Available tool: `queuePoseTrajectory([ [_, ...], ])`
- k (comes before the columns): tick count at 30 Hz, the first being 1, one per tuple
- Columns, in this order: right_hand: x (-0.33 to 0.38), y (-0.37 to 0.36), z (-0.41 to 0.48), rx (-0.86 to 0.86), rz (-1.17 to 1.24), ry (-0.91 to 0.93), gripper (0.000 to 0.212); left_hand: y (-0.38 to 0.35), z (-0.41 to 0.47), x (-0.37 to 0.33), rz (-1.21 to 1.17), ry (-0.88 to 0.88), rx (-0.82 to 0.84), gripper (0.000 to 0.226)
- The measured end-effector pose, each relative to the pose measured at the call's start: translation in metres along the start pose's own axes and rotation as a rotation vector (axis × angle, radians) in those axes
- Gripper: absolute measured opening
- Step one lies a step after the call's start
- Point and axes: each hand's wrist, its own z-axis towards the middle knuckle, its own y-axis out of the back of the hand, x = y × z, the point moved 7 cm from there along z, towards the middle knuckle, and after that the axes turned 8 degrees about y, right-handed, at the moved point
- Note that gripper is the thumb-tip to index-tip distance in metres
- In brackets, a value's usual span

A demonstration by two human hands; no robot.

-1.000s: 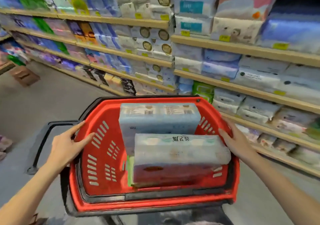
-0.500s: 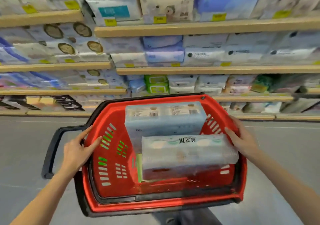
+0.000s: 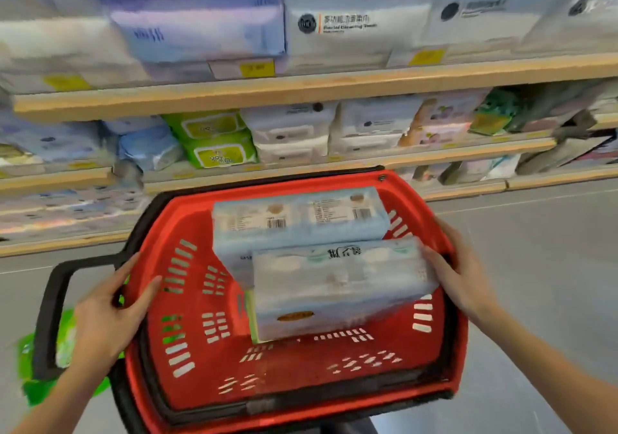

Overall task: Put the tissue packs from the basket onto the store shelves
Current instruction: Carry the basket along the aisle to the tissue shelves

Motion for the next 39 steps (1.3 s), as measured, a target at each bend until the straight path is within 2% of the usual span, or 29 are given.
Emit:
queuePoseTrajectory([
  [2,-0.029,-0.024,0.019,0.004,-0.029,-0.003,0.049,-0.038,0.03,0.014,0.013,-0.009,0.006,0.057],
  [6,-0.082,-0.069,0.056,-0.014,-0.028,-0.025,0.044,-0.105,0.085,0.042,0.026,-0.019,0.01,0.077],
  [11,-0.138,-0.117,0.092,-0.014,-0.07,-0.072,0.048,-0.165,0.131,0.074,0.02,-0.032,0.002,0.074],
  [16,-0.163,-0.146,0.111,-0.077,-0.072,-0.068,0.048,-0.189,0.148,0.08,0.045,-0.055,-0.029,0.07],
  [20,-0.177,-0.155,0.117,-0.08,-0.08,-0.067,0.048,-0.188,0.153,0.072,0.041,-0.081,-0.09,0.053],
  [24,-0.182,-0.155,0.119,-0.091,-0.134,-0.051,0.053,-0.188,0.144,0.062,0.087,-0.067,-0.095,0.056],
  [26,-0.183,-0.155,0.119,-0.05,-0.163,-0.064,0.056,-0.189,0.138,0.058,0.149,-0.042,-0.052,0.061],
  [29,-0.186,-0.157,0.119,0.079,-0.209,-0.091,0.064,-0.196,0.133,0.061,0.228,0.002,0.101,0.065],
  [32,-0.18,-0.155,0.12,0.211,-0.286,-0.12,0.07,-0.198,0.133,0.063,0.253,0.037,0.182,0.072],
  [35,-0.172,-0.153,0.117,0.316,-0.436,-0.168,0.066,-0.195,0.132,0.057,0.338,0.035,0.179,0.08],
  [39,-0.152,-0.143,0.108,0.338,-0.518,-0.149,0.071,-0.185,0.114,0.028,0.362,-0.069,0.132,0.086],
])
